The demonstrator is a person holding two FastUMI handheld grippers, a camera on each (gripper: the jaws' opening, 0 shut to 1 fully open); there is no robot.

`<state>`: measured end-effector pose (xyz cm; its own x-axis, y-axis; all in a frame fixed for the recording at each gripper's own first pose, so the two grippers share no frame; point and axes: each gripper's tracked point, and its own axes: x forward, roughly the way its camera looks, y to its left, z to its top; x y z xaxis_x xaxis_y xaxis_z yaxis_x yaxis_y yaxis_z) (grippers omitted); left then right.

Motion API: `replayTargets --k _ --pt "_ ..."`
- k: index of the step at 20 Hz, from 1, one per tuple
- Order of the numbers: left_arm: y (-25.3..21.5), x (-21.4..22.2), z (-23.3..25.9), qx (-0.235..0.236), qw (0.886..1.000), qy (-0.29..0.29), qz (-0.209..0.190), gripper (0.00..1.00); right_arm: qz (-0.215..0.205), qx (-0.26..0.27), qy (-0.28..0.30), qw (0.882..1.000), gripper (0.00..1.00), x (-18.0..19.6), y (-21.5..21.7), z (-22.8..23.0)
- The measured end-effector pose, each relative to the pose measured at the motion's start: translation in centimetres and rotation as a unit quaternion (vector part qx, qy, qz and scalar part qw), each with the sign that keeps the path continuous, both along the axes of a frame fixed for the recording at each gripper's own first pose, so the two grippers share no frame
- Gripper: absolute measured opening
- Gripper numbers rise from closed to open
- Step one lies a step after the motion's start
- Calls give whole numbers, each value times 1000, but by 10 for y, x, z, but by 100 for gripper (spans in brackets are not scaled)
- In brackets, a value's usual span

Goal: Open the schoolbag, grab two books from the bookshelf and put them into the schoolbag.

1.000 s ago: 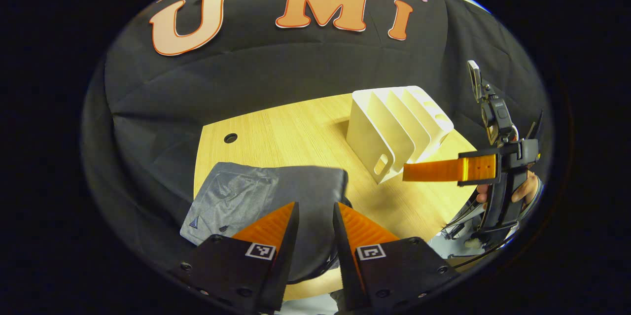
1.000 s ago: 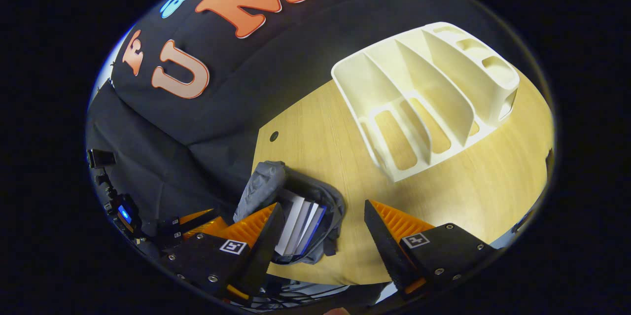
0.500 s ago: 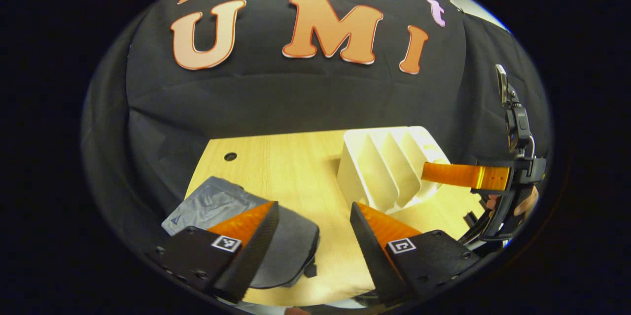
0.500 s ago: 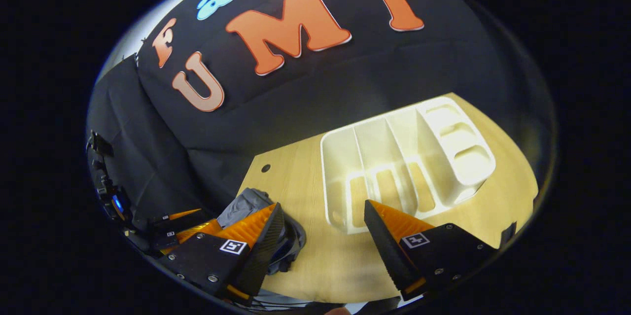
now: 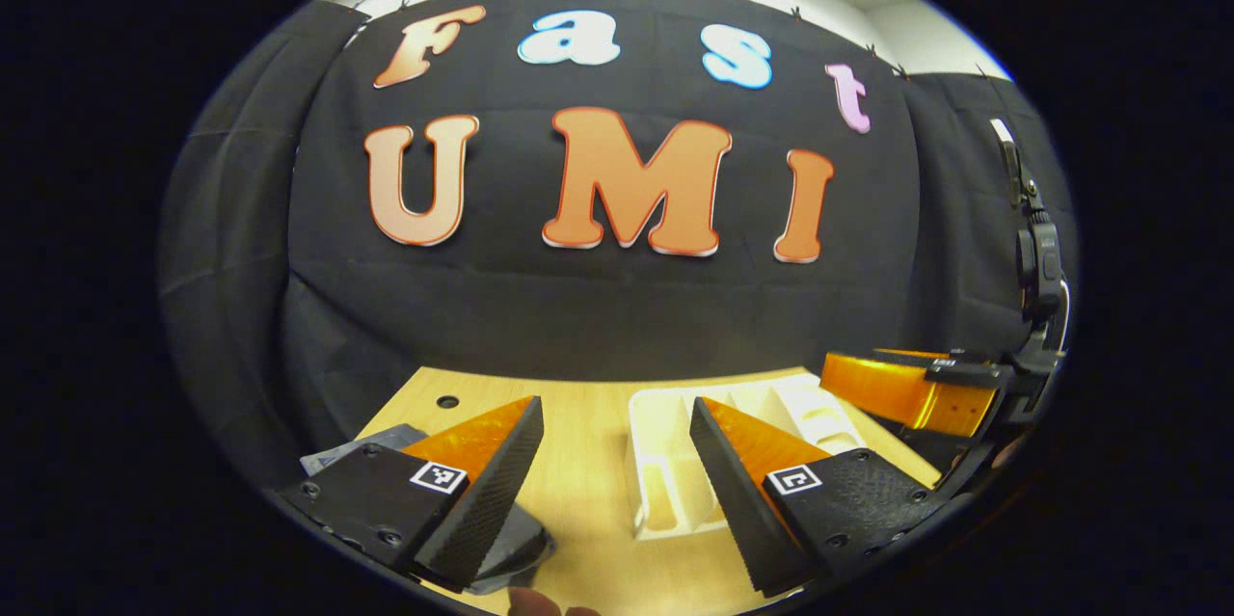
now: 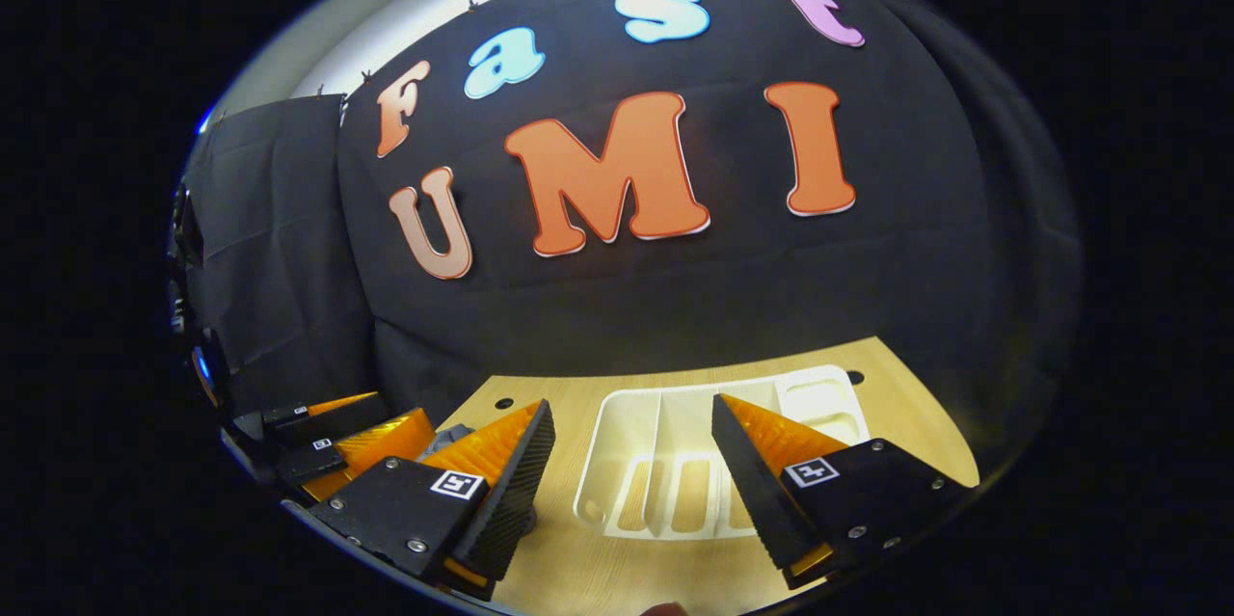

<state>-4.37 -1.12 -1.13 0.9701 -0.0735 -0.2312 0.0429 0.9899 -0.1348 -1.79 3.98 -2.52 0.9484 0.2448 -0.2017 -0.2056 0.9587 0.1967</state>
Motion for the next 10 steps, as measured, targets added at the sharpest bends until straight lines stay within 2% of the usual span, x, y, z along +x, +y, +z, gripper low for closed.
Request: replayTargets --k 2,5,8,10 --pt "-5 1 17 -8 999 -43 11 97 6 -14 -27 1000 97 1 -5 5" --pt "-2 -2 19 -7 998 -57 32 96 13 -22 -44 999 97 -10 -2 3" --pt "-7 -6 26 -26 996 -80 32 96 16 -19 -57 998 97 -14 0 3" --pt "-4 -5 30 -17 993 -108 34 97 8 -22 -69 997 97 -14 -2 4"
